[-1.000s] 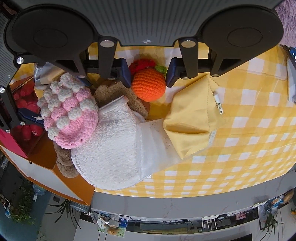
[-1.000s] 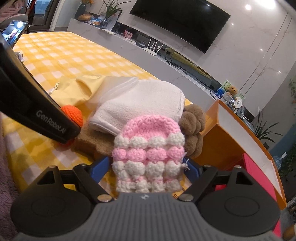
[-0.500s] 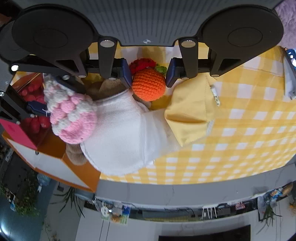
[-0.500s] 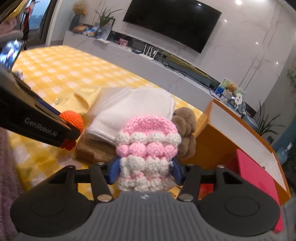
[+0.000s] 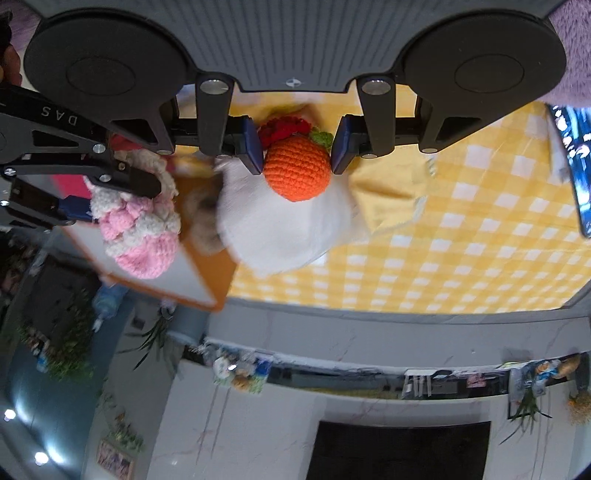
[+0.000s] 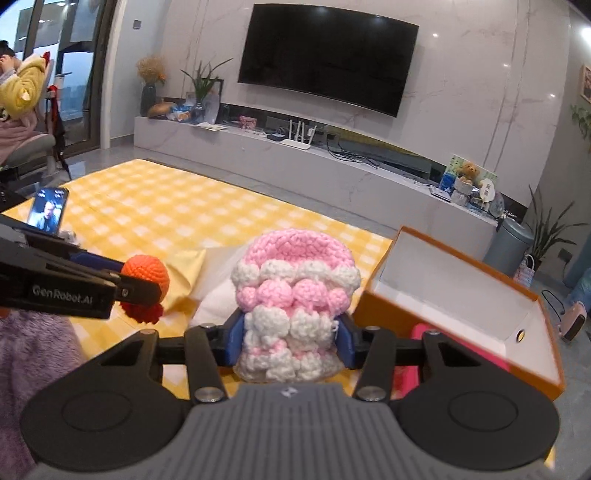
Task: Organize soft objects
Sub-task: 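Carry the hat and ball into the orange box and open both tools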
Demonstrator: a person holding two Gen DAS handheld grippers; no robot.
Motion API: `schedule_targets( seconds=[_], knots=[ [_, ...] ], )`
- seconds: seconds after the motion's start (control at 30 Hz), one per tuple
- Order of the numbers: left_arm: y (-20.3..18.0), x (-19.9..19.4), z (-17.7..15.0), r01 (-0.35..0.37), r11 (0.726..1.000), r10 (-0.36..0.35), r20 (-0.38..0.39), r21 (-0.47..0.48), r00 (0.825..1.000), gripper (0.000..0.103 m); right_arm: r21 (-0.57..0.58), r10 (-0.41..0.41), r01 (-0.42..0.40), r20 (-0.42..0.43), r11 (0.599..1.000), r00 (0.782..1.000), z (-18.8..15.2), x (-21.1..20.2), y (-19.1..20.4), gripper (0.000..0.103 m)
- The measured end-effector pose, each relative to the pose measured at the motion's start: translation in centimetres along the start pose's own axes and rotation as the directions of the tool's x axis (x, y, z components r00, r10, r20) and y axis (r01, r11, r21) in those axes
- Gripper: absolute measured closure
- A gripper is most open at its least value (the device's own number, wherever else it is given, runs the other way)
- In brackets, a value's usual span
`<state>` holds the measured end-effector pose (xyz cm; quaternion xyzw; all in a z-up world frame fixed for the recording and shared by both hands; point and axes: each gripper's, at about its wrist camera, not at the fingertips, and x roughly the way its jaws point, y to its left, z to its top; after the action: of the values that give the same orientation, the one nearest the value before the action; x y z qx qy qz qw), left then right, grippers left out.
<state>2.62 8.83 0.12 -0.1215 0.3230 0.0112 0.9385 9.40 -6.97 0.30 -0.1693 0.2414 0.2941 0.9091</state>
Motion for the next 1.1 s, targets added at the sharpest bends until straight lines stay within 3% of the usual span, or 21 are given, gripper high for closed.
schedule_targets(
  seconds=[0.2, 0.3, 0.57, 0.77, 0.97, 1.1],
  knots=[
    [-3.4, -0.9, 3.3, 0.094, 0.995, -0.096, 0.041, 0.031, 0.995, 0.058, -0.042, 0.030, -0.034, -0.089, 0.999, 0.996, 3.6, -3.1, -4.3, 0.054],
    [-4.9, -0.8, 5.0, 0.148, 0.988, -0.150, 0.049, 0.042, 0.988, 0.058, -0.100, 0.002, -0.017, -0.144, 0.995, 0.990, 5.5, -4.2, -6.1, 0.054],
    [-9.3, 1.2, 9.5, 0.226, 0.968, -0.235, 0.076, 0.112, 0.969, 0.058, -0.182, -0.059, 0.002, -0.304, 0.983, 0.951, 9.4, -3.1, -11.0, 0.053],
    [-11.2, 4.7, 11.8, 0.281, 0.951, -0.290, 0.058, 0.126, 0.955, 0.058, -0.104, -0.066, 0.038, -0.282, 0.994, 0.957, 10.2, 0.4, -14.9, 0.053],
    [-12.2, 9.4, 15.2, 0.317, 0.929, -0.319, -0.024, 0.192, 0.948, 0.058, 0.054, -0.035, 0.055, -0.312, 0.997, 0.949, 9.2, 6.0, -18.6, 0.053],
    [-13.0, 14.9, 16.4, 0.328, 0.920, -0.298, -0.161, 0.215, 0.941, 0.058, 0.086, -0.011, 0.047, -0.385, 0.995, 0.923, 8.9, 10.0, -20.2, 0.053]
  ],
)
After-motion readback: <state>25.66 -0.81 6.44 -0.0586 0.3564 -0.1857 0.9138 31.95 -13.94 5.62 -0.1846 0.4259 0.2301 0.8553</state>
